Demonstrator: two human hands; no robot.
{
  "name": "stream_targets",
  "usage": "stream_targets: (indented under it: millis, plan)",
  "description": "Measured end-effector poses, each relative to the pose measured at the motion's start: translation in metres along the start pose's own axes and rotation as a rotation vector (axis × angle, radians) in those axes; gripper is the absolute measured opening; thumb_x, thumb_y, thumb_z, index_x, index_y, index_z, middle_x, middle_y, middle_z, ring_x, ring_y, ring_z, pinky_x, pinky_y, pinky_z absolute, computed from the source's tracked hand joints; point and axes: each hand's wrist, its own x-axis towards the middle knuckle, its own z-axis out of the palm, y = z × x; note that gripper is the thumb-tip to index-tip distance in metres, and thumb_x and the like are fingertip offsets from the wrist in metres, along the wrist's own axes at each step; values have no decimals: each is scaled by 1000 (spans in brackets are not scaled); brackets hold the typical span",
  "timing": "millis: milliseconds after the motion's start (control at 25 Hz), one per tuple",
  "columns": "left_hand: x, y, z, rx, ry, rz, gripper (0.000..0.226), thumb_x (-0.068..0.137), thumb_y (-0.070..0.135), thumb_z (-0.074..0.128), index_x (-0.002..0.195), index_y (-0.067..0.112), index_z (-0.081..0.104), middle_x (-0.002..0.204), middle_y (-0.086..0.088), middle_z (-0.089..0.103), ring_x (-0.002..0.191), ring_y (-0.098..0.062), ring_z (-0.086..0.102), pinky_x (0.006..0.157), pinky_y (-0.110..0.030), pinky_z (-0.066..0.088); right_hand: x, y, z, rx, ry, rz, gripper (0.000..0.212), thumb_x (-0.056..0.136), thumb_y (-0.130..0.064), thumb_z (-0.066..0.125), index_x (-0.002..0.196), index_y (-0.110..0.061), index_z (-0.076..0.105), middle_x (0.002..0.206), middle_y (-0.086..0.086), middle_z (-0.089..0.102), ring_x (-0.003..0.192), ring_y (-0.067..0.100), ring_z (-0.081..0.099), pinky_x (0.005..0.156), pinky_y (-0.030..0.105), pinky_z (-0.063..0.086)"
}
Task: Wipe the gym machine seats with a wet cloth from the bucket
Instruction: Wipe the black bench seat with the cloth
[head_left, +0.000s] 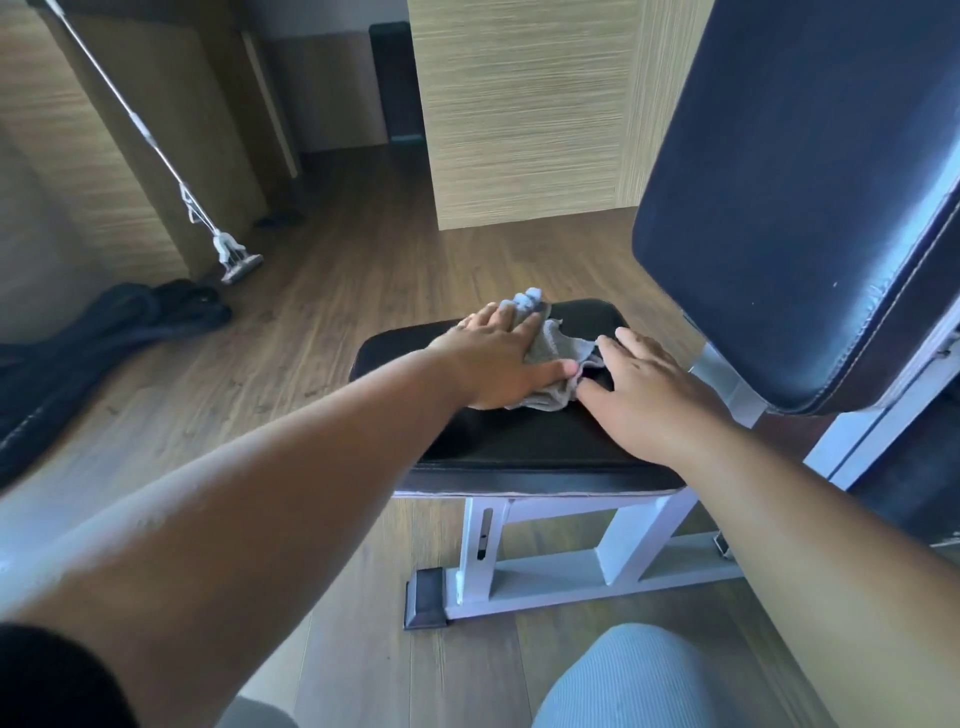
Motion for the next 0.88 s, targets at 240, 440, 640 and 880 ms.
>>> stream_targets:
  millis: [240, 440, 640, 880]
  plan:
    - [-19, -98, 8, -57, -11, -301, 96, 70, 86, 5, 152, 39, 23, 161, -7, 22, 145, -32, 25, 114, -49, 26, -4, 1, -2, 1, -35, 1, 65, 100, -56, 24, 158, -30, 13, 167, -16, 1, 152, 11, 11, 106, 39, 30]
    - [-67, -110, 30, -494, 143, -472, 64, 98, 58, 39, 156, 37, 19, 159, -3, 25, 138, -29, 35, 99, -34, 28, -3, 1, 1, 14, -16, -4, 59, 98, -55, 25, 149, -26, 29, 162, -8, 17, 147, 18, 23, 99, 40, 33]
    - [-130, -101, 45, -258, 293, 23, 73, 93, 72, 27, 153, 32, 27, 165, -3, 14, 153, -26, 2, 121, -44, 13, 2, 2, 4, 15, -43, -7, 53, 94, -57, 25, 136, -25, 37, 158, -8, 22, 143, 17, 27, 94, 40, 36]
    - [-130, -54, 38, 46, 284, 85, 98, 80, 87, 32, 158, 31, 12, 166, 4, 8, 152, -12, -2, 117, -26, -10, 2, -1, 5, 7, -20, -4, 55, 95, -53, 24, 138, -21, 37, 157, -4, 25, 141, 21, 30, 93, 43, 38]
